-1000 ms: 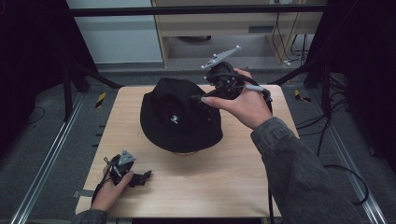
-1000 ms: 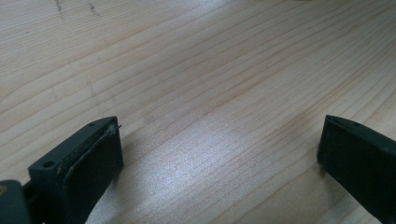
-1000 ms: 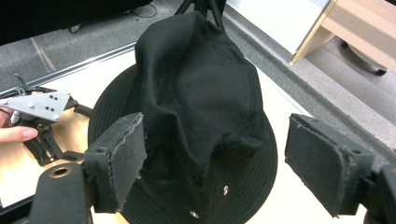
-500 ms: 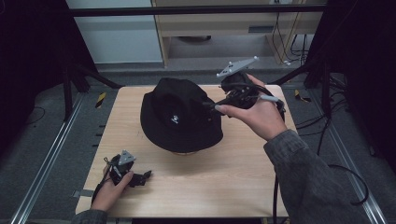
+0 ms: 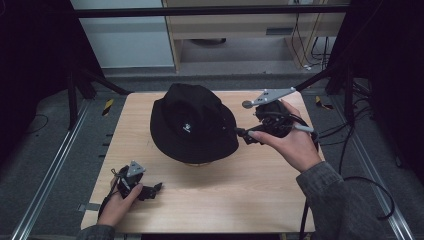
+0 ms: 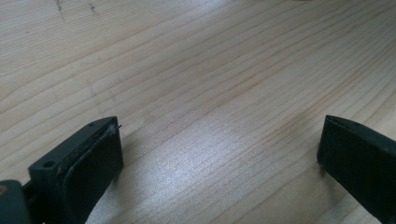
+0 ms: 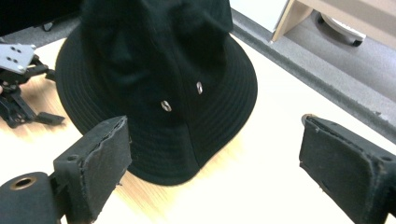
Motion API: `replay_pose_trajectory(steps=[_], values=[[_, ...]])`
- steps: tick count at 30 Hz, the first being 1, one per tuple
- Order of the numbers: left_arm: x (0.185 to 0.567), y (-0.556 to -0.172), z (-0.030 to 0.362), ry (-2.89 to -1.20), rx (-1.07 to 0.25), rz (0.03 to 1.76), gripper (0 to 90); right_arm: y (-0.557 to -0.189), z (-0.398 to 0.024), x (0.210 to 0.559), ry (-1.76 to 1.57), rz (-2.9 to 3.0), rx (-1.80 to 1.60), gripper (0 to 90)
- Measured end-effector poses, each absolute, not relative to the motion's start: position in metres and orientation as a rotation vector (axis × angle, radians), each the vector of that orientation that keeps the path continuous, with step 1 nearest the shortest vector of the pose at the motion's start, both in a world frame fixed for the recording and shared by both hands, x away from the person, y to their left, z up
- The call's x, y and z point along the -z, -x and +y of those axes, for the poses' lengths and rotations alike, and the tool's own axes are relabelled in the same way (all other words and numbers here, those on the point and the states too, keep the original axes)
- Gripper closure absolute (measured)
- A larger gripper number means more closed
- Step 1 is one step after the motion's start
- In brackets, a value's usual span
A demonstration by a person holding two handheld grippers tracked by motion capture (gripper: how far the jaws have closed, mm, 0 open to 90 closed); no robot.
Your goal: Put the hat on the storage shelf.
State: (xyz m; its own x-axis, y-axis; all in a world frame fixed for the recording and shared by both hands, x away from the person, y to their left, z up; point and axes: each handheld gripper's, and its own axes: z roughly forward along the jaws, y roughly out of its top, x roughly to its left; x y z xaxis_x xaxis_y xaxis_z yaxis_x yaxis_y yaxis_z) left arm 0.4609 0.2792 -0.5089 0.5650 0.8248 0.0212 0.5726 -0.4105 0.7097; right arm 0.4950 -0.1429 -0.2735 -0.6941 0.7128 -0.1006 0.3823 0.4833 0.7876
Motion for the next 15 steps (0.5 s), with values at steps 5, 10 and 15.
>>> replay_pose_trajectory(steps=[5, 10, 15], values=[[0.509, -0.461, 0.279, -2.135, -0.491, 1.114, 0.0, -0.492, -0.155, 0.294, -0.949, 2.309, -1.095, 6.7], [0.509, -0.461, 0.279, -2.135, -0.491, 1.114, 0.0, -0.489, -0.164, 0.313, -0.972, 2.309, -1.090, 6.2], [0.509, -0.461, 0.279, -2.135, -0.491, 1.114, 0.0, -0.486, -0.171, 0.327, -0.988, 2.309, -1.098, 5.1]])
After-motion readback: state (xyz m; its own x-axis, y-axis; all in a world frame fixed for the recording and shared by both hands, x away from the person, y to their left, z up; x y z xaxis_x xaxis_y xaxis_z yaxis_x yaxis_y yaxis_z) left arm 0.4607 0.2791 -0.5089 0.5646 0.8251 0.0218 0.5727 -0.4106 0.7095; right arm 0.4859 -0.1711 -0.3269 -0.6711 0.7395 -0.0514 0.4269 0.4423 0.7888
